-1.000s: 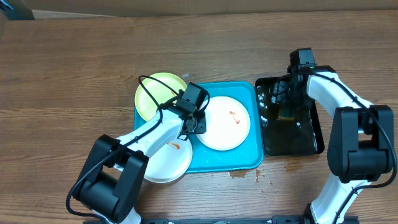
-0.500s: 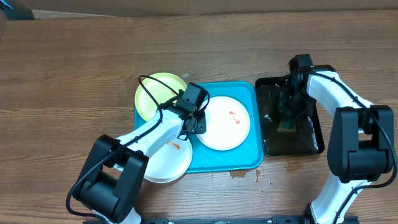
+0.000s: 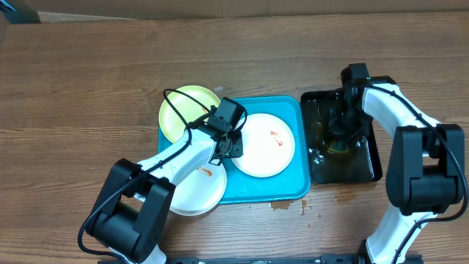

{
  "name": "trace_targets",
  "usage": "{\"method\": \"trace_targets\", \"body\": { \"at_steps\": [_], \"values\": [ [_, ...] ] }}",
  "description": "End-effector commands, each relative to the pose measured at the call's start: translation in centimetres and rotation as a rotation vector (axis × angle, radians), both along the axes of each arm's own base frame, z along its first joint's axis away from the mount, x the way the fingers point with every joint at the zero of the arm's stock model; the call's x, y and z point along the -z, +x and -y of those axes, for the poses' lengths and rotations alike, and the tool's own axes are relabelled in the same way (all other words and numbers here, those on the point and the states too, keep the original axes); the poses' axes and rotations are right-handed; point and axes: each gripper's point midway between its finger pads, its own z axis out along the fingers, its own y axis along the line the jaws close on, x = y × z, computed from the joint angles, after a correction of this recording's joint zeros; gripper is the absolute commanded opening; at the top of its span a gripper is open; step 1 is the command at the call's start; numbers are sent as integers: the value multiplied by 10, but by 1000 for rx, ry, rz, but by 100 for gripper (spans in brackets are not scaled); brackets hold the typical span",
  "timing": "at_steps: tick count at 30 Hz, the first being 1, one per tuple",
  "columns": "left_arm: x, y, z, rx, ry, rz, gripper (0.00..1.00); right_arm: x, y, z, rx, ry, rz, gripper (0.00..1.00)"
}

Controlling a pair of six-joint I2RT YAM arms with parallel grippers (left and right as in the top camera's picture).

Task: Clean dirty plates on tray and stack at the side
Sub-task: 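Grasp the yellow-green sponge in the water with the right gripper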

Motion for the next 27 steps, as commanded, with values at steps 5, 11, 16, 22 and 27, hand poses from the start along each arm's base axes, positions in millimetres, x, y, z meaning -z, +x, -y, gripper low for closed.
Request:
{"method": "trace_targets", "body": {
  "at_steps": [5, 11, 16, 22, 27],
  "values": [
    [4, 0, 4, 9, 2, -11, 11, -38, -5, 2, 19, -26, -94, 4],
    [4, 0, 3, 9, 2, -11, 6, -64, -7, 1, 15, -35, -71, 4],
    [4, 0, 4, 9, 1, -11, 6, -60, -9, -6, 18, 5, -81, 4],
    [4, 0, 4, 9, 2, -11, 7, -59, -1, -3, 180, -34, -46, 4],
    [4, 1, 4, 9, 0, -8, 10, -62, 2, 9, 122, -210, -7, 4]
  ]
}}
